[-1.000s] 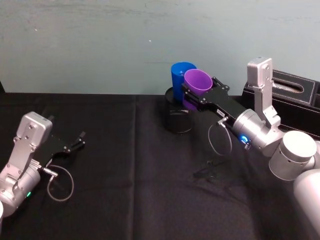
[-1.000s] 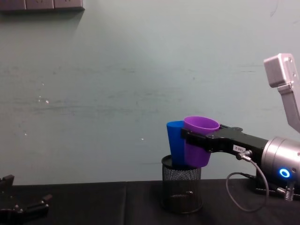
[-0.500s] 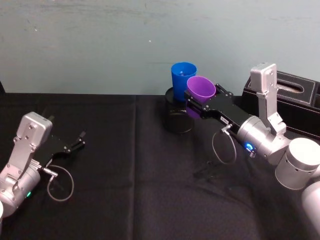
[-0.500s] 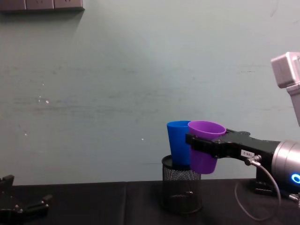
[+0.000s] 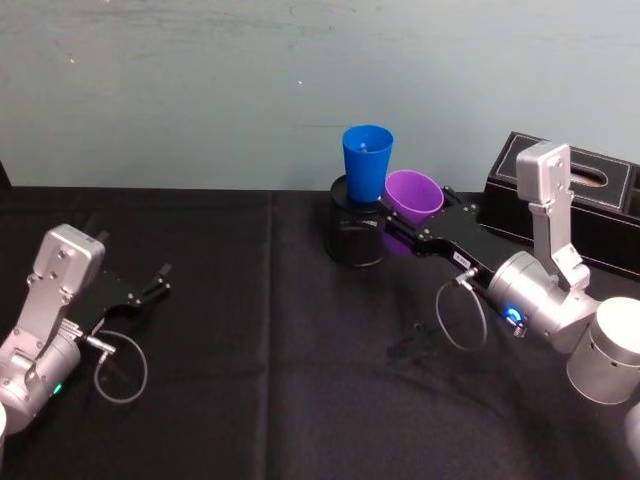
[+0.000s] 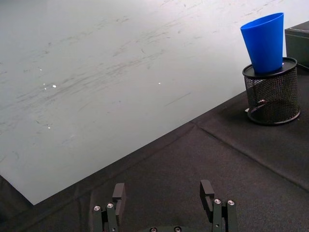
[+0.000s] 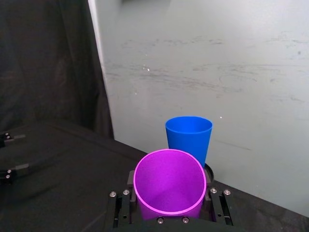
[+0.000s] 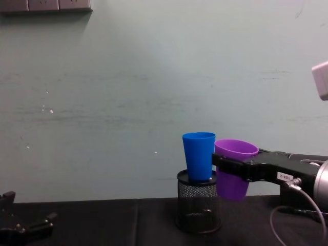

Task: Pick up one cup with a gripper and tap it against the other cup.

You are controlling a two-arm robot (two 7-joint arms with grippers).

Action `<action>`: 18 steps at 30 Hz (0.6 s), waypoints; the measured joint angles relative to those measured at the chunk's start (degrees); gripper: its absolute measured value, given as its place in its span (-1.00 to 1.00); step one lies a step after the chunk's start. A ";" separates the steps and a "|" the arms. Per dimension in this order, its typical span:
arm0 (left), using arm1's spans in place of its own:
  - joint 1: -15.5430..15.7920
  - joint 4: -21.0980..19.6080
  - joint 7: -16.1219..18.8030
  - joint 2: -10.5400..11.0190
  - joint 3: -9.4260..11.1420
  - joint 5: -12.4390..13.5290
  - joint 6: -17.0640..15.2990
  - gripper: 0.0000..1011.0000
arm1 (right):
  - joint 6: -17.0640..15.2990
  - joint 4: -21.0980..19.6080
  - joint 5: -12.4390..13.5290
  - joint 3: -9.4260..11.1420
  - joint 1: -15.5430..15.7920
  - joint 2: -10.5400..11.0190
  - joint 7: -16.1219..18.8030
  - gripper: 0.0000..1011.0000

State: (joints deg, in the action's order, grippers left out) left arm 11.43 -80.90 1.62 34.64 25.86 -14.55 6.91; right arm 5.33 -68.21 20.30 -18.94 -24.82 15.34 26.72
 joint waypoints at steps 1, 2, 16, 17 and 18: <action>0.00 0.00 0.00 0.00 0.00 0.00 0.00 1.00 | -0.02 -0.12 0.03 0.02 0.12 0.08 -0.05 0.46; 0.00 0.00 0.00 0.00 0.00 0.00 0.00 1.00 | -0.02 -0.12 0.03 0.02 0.12 0.08 -0.04 0.46; 0.00 0.00 0.00 0.00 0.00 0.00 0.00 1.00 | -0.02 0.14 0.00 0.00 -0.10 -0.07 0.02 0.46; 0.00 0.00 0.00 0.00 0.00 0.00 0.00 1.00 | -0.01 0.16 -0.01 0.00 -0.11 -0.08 0.02 0.45; 0.00 0.00 0.00 0.00 0.00 0.00 0.00 1.00 | -0.01 0.17 -0.01 0.00 -0.11 -0.08 0.02 0.46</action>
State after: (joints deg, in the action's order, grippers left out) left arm 11.43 -80.90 1.62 34.65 25.86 -14.55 6.91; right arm 5.31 -68.04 20.28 -18.94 -24.93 15.26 26.74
